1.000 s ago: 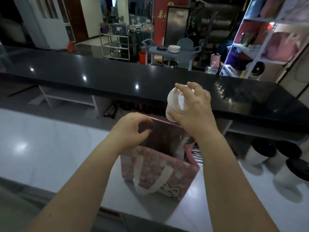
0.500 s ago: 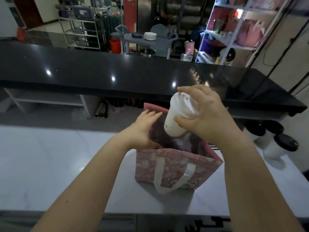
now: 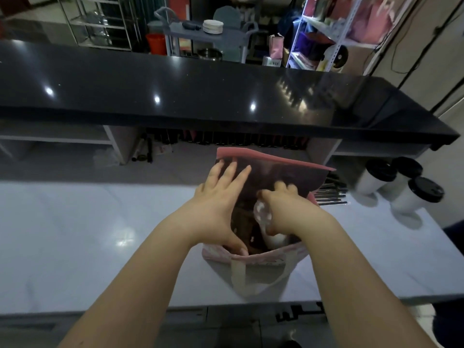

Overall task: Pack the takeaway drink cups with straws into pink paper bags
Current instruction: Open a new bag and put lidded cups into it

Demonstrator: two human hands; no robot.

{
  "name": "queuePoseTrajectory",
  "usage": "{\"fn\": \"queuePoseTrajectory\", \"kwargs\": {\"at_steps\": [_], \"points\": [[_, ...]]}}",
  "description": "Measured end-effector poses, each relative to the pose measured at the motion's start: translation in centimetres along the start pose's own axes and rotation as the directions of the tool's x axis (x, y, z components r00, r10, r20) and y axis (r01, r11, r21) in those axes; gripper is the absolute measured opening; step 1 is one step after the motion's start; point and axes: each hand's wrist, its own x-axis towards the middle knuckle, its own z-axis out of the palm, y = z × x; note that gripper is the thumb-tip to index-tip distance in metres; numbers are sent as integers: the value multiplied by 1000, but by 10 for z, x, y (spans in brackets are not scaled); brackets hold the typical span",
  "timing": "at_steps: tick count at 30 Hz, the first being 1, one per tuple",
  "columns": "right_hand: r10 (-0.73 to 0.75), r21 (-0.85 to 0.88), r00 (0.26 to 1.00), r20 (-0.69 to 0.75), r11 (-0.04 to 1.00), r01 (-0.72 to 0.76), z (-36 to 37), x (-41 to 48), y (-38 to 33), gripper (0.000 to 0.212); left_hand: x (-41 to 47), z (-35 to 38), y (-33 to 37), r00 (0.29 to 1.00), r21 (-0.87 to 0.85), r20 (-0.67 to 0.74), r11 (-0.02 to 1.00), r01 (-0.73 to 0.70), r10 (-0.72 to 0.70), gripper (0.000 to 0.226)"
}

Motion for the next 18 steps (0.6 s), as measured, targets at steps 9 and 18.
{"fn": "queuePoseTrajectory", "kwargs": {"at_steps": [9, 18], "points": [[-47, 277, 998, -42, 959, 57, 14, 38, -34, 117, -11, -5, -5, 1000, -74, -16, 997, 15, -16, 148], [-180, 101, 979, -99, 977, 190, 44, 39, -27, 91, -12, -3, -4, 998, -64, -57, 997, 32, -36, 145]]}}
